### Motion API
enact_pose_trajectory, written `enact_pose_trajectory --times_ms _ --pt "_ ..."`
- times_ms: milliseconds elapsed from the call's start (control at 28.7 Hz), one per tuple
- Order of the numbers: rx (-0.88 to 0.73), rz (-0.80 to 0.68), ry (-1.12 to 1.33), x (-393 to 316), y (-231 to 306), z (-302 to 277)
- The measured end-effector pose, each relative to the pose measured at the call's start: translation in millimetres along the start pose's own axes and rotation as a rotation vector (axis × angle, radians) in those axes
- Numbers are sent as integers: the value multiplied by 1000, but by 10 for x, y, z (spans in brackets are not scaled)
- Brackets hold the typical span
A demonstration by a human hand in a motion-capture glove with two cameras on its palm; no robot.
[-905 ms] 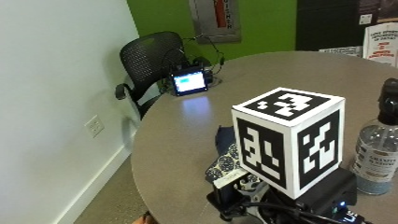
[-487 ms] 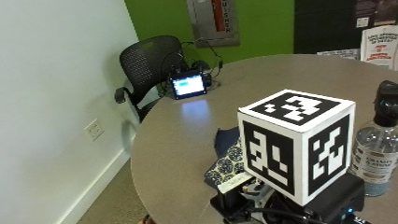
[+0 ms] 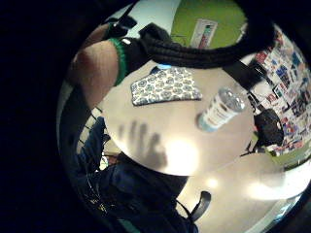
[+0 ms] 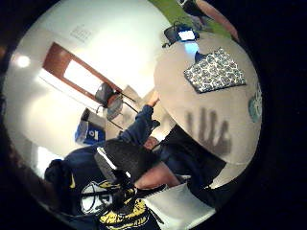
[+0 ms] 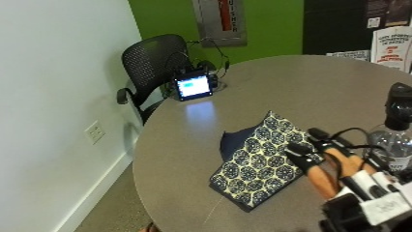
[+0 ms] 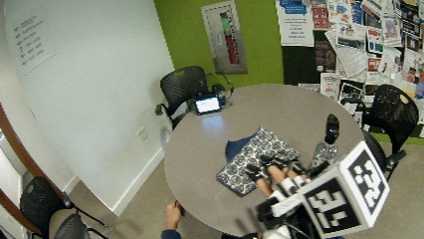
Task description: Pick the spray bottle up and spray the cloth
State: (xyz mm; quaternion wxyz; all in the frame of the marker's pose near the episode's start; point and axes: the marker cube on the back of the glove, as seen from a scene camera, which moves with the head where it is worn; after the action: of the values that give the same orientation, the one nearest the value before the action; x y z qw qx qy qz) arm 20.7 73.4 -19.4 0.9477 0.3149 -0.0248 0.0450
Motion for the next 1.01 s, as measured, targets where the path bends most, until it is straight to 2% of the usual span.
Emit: enact_pose_trajectory --times_ms 313,487,731,1009 --pt "190 286 -306 603 441 -198" --pt "284 329 -490 1171 425 -236" --pt "170 454 -702 2174 96 165" --pt "50 387 -770 2342 -418 580"
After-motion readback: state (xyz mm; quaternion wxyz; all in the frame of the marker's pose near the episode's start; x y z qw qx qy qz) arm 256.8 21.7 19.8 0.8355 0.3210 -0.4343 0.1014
